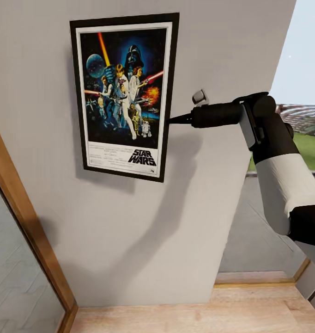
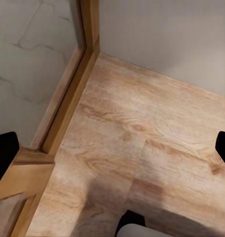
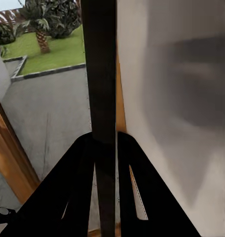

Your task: Pick up the poster from the kitchen countertop and hang it on one of the wall nails in the kitchen.

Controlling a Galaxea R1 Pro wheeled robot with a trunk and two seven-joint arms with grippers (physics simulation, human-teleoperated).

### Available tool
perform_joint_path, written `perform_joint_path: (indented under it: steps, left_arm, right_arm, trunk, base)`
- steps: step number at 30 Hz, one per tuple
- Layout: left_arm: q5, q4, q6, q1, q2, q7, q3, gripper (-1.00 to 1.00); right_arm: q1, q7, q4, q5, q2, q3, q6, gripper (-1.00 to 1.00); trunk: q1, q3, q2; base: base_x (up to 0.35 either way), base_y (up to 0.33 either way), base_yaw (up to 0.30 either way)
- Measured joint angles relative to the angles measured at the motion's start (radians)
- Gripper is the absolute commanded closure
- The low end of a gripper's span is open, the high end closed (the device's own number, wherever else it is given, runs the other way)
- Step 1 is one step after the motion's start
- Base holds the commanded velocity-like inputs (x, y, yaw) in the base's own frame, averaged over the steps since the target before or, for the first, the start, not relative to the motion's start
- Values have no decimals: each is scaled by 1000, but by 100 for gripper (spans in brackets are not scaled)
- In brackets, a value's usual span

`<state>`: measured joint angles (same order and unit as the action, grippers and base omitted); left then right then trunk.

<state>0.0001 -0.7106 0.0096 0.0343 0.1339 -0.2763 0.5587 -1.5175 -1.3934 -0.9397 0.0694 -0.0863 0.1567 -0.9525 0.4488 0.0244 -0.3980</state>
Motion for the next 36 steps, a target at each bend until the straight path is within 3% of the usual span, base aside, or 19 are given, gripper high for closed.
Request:
perform_joint_path:
  steps: [9,36]
  left_arm:
    - [0,0,-1,0,0,0,0,-100]
    - [0,-7,-1,4,1,0,5,-100]
  right_arm:
    - [0,0,-1,0,0,0,0,100]
    - [3,-3,-7,0,0,0,3,100]
  trunk:
    - [0,0,0]
    - [1,0,0]
  base:
    - [127,0,0]
    - [3,0,0]
